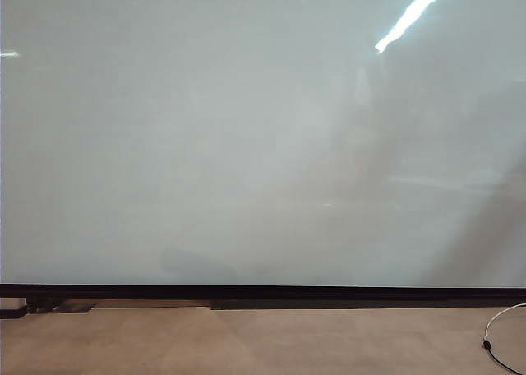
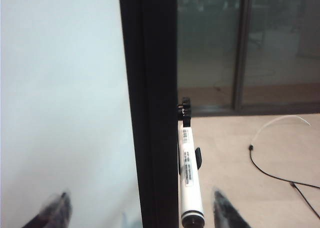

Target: Pick up the pen on the shelf to the right of the whiteboard and draw a straight line.

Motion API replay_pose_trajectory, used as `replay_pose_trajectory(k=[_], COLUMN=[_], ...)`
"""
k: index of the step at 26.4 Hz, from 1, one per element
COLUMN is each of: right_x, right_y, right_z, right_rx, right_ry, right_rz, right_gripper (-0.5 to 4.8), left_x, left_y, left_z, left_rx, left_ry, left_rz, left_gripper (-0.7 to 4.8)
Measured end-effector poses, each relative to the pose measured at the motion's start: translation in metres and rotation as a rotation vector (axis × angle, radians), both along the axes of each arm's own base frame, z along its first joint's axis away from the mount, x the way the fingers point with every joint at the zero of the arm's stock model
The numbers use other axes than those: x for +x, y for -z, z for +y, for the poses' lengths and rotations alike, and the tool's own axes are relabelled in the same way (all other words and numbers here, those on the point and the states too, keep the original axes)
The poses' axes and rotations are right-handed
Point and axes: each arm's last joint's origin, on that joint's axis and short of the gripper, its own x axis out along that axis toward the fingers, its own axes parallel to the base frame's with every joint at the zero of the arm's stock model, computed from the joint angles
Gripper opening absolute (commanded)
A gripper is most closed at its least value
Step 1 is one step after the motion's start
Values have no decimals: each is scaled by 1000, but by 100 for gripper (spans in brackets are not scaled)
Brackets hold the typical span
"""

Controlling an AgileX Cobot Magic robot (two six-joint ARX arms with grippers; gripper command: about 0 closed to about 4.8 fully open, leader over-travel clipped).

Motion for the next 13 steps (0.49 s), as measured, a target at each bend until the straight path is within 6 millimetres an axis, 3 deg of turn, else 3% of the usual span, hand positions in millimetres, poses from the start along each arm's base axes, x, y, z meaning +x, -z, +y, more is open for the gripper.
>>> replay_pose_trajectory(k=[5, 13], right_x=[7, 25], right_y=[29, 41], right_z=[-6, -21], right_rx=[48, -3], right_ry=[-3, -5], right_rz=[24, 25], right_gripper=[361, 360], left_x=[0, -1], left_y=[1, 2], left_z=[0, -1], left_rx=[20, 57], left_ry=[10, 55], left_rz=[7, 6], left_gripper=[-5, -5])
